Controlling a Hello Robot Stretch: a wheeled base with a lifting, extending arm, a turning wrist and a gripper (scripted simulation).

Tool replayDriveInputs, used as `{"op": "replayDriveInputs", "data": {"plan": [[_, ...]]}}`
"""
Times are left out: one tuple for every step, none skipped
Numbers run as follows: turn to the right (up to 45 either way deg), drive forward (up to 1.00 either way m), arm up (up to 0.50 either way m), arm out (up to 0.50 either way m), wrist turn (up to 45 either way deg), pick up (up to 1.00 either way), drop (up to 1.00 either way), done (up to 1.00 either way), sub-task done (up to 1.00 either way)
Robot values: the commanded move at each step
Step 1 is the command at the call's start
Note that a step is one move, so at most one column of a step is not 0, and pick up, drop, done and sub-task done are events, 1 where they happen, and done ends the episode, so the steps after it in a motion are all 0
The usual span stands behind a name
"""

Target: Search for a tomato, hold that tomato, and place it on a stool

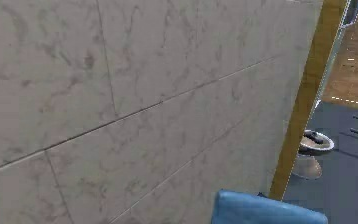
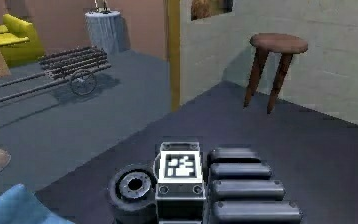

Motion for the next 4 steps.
{"op": "replayDriveInputs", "data": {"plan": [[24.0, 0.0, 0.0, 0.0, 0.0, 0.0, 0.0, 0.0, 0.0], [-45.0, 0.0, 0.0, 0.0, 0.0, 0.0, 0.0, 0.0, 0.0], [-12.0, 0.0, 0.0, 0.0, 0.0, 0.0, 0.0, 0.0, 0.0], [0.0, 0.0, 0.0, 0.22, 0.0, 0.0, 0.0, 0.0, 0.0]]}}
